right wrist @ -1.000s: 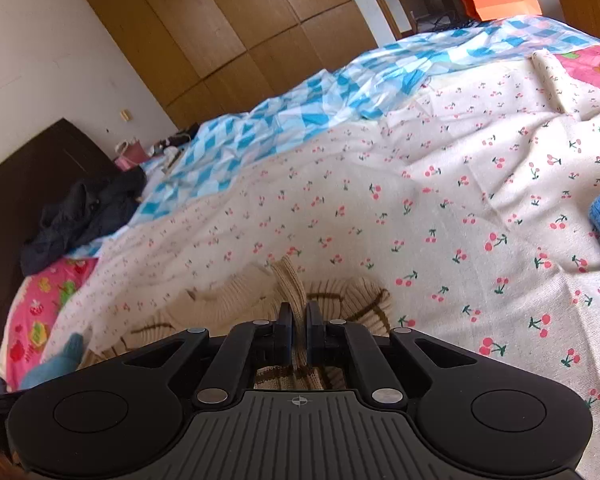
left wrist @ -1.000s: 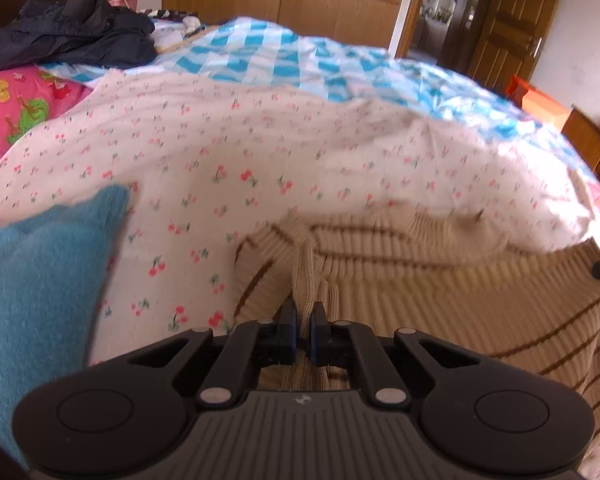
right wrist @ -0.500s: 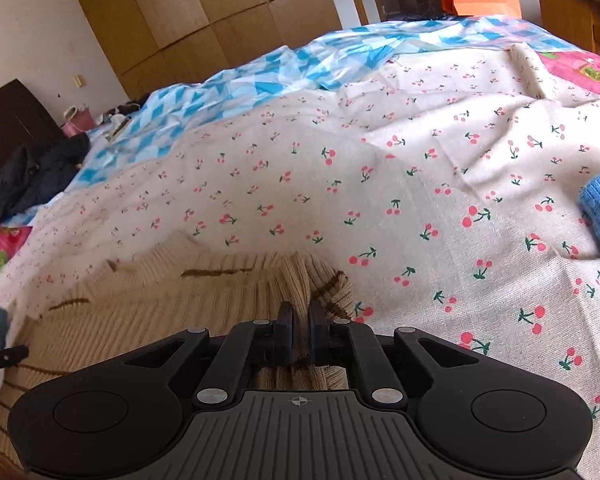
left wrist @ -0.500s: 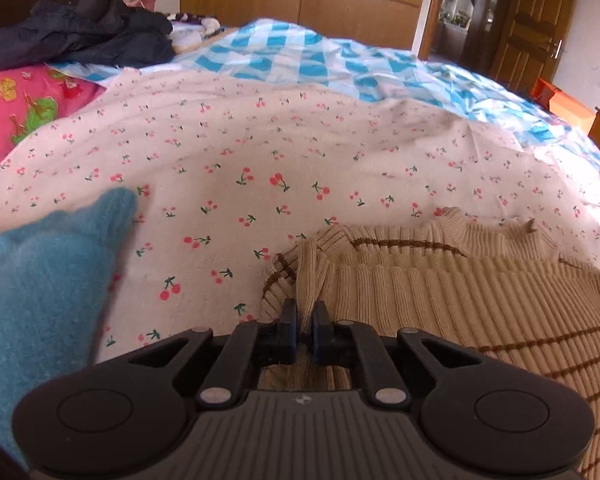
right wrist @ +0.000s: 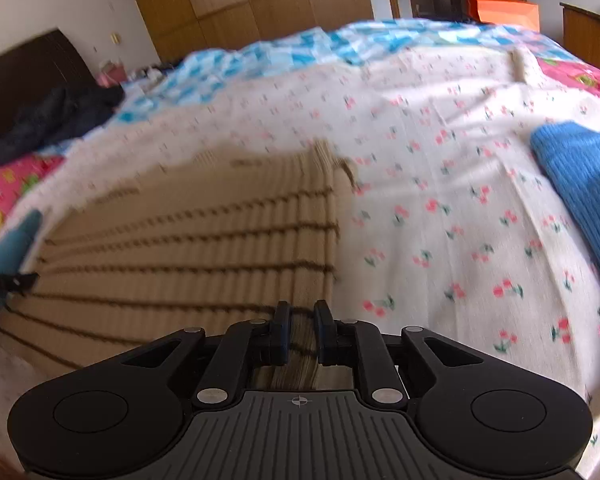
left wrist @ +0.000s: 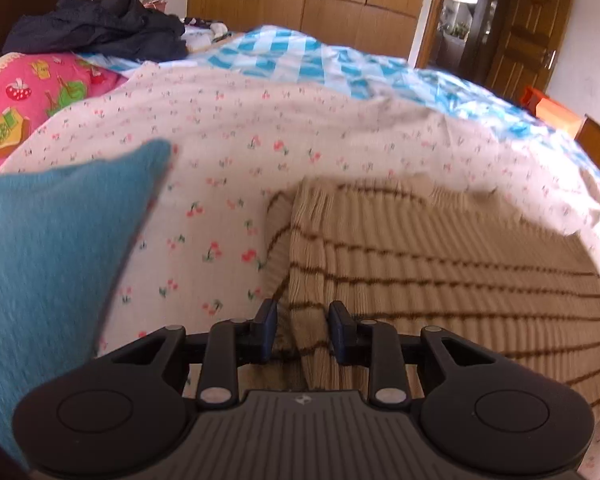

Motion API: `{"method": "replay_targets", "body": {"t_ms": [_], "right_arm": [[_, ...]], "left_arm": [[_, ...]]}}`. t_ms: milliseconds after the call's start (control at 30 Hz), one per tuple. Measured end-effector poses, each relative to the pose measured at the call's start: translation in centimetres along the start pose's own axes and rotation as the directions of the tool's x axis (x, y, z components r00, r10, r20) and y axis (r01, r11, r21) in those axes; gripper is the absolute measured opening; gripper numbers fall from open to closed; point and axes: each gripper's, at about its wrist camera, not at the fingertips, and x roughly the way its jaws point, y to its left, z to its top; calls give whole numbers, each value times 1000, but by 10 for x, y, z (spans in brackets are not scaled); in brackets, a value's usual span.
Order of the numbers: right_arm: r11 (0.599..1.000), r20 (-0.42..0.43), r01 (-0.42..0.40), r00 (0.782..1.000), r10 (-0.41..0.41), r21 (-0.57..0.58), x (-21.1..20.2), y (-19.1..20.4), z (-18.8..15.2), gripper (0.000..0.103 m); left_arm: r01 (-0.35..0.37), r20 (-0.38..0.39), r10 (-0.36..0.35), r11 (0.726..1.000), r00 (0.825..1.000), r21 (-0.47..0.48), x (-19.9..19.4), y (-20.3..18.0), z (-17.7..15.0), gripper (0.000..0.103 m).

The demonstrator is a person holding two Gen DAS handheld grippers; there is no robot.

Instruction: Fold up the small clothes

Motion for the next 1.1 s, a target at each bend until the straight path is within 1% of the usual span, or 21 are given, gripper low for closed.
{"method": "replay_targets", "body": {"t_ms": [33, 67, 100, 133, 167, 267, 333, 367, 400, 433, 500, 600, 633, 667, 700, 800, 867, 933, 967, 1000, 1100], "right_arm": [[1000, -4, 25, 1000, -25, -3, 6, -4, -4, 14], [1000, -2, 23, 1000, -23, 15, 8, -9, -2, 10], [999, -7, 20, 1000, -20, 42, 7, -13, 2, 11], [998, -6, 23, 1000, -22, 65, 5, -14, 7, 13], [998, 4, 26, 1000, -26, 62, 1, -14, 10, 13], [999, 35, 42, 999, -42, 5, -14, -6, 14, 14], [999, 67, 43, 997, -42, -13, -26, 0, 16, 15], [999, 86, 47, 995, -45, -25, -32, 5, 18, 17], [998, 102, 41, 994, -37, -37, -37, 11, 21, 21], [999, 113, 26, 993, -21, -47, -39, 17, 26, 21], [998, 123, -25, 992, 32, -58, -36, 30, 39, 21], [992, 86, -115, 989, 118, -42, -9, 55, 61, 21], [989, 66, -144, 987, 146, -40, 3, 63, 68, 21], [984, 42, -173, 984, 175, -47, 18, 74, 75, 27], [981, 19, -186, 982, 187, -51, 32, 83, 81, 34], [976, -38, -217, 976, 216, -31, 70, 104, 92, 36], [980, -53, -199, 979, 198, -27, 90, 115, 93, 36], [986, -46, -154, 987, 151, -60, 101, 124, 90, 26], [989, -38, -131, 991, 129, -71, 104, 127, 89, 9], [988, -32, -134, 991, 132, -73, 103, 127, 87, 5], [986, 21, -143, 989, 145, -82, 90, 127, 88, 3]], "left_arm": [[-8, 1, 8, 1000, 1000, -1, 2, 1, -1, 38], [-21, 5, 21, 1000, 1000, -4, 4, 3, -1, 41], [-37, 11, 37, 999, 999, -1, 4, 4, 1, 41], [-56, 18, 56, 998, 998, 8, 4, 7, 2, 44], [-65, 17, 65, 998, 998, 12, 4, 9, 3, 50], [-69, 22, 69, 998, 997, -4, -2, 15, 5, 51], [-85, 59, 84, 996, 995, 12, -13, 11, 5, 51], [-95, 86, 93, 995, 992, 25, -20, 7, 5, 51], [-107, 109, 103, 994, 989, 35, -26, 3, 6, 51], [-116, 126, 110, 992, 986, 44, -31, 0, 7, 50], [-102, 162, 91, 993, 983, 63, -38, -8, 11, 50], [-56, 185, 37, 994, 982, 97, -36, -27, 22, 51], [-45, 180, 24, 993, 983, 114, -31, -34, 25, 51], [-34, 172, 12, 991, 985, 127, -25, -39, 27, 51], [-23, 160, 1, 990, 987, 137, -17, -44, 30, 51], [1, 114, -14, 993, 993, 114, 9, -51, 32, 51], [13, 106, -22, 996, 994, 86, 19, -52, 30, 51], [12, 106, -20, 997, 994, 78, 25, -55, 26, 51], [7, 108, -16, 997, 994, 80, 27, -55, 25, 51], [4, 114, -13, 996, 993, 84, 28, -56, 24, 51], [11, 136, -22, 997, 990, 81, 25, -54, 24, 51]]}}
